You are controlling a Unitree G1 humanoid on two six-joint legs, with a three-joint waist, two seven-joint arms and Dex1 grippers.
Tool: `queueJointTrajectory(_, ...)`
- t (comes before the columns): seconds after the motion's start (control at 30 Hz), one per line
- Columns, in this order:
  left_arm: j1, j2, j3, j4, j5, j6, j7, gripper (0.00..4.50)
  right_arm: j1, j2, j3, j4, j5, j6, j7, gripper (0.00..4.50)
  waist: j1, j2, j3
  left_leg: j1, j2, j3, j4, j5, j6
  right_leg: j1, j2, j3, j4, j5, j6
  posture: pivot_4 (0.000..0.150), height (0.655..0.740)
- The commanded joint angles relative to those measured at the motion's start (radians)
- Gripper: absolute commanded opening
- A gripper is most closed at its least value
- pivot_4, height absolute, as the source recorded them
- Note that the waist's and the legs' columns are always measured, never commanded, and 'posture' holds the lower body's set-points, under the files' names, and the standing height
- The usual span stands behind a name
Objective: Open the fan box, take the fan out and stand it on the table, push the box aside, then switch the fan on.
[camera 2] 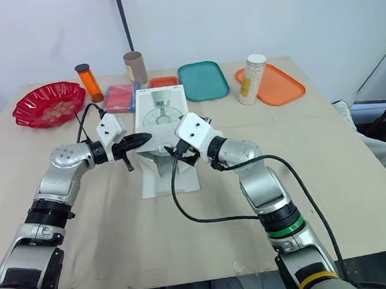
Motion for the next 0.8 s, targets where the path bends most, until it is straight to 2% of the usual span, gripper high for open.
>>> queueJointTrajectory(0.03, 0.021, 0.001, -0.008, -0.012, 0.016, -0.004, 0.006, 0.00, -0.022, -0.034, 0.037, -0.095, -0.018, 0.102, 0.031, 2.66, 0.000, 0.000, 0.000, 0.000, 0.000, 0.000, 0.000, 0.000, 0.000, 0.000, 0.000, 0.000, 0.000, 0.000, 0.000, 0.150, 0.7400)
queueJointTrajectory(0.07, 0.022, -0.002, -0.009, -0.012, 0.017, -0.004, 0.008, 0.00, -0.024, -0.042, 0.046, -0.103, -0.021, 0.119, 0.035, 2.33, 0.000, 0.000, 0.000, 0.000, 0.000, 0.000, 0.000, 0.000, 0.000, 0.000, 0.000, 0.000, 0.000, 0.000, 0.000, 0.150, 0.7400)
queueJointTrajectory(0.23, 0.028, -0.011, -0.018, -0.013, 0.024, -0.013, 0.015, 0.00, -0.037, -0.059, 0.089, -0.145, -0.018, 0.211, 0.061, 0.01, 0.000, 0.000, 0.000, 0.000, 0.000, 0.000, 0.000, 0.000, 0.000, 0.000, 0.000, -0.001, 0.000, 0.000, 0.000, 0.150, 0.7400)
queueJointTrajectory(0.53, 0.030, -0.017, -0.019, 0.003, 0.030, -0.029, 0.016, 0.00, -0.077, -0.040, 0.156, -0.150, -0.049, 0.311, 0.037, 0.01, 0.001, 0.000, 0.000, 0.000, 0.000, -0.001, 0.000, 0.000, 0.000, 0.000, 0.000, -0.001, 0.000, 0.000, 0.000, 0.150, 0.7400)
queueJointTrajectory(0.8, 0.006, -0.031, -0.024, 0.043, 0.039, -0.061, 0.008, 0.00, -0.042, -0.138, 0.182, -0.201, -0.075, 0.350, 0.060, 0.01, 0.004, 0.000, 0.000, -0.001, 0.000, -0.002, 0.000, 0.000, 0.000, 0.001, -0.001, -0.003, -0.001, 0.000, 0.000, 0.150, 0.7400)
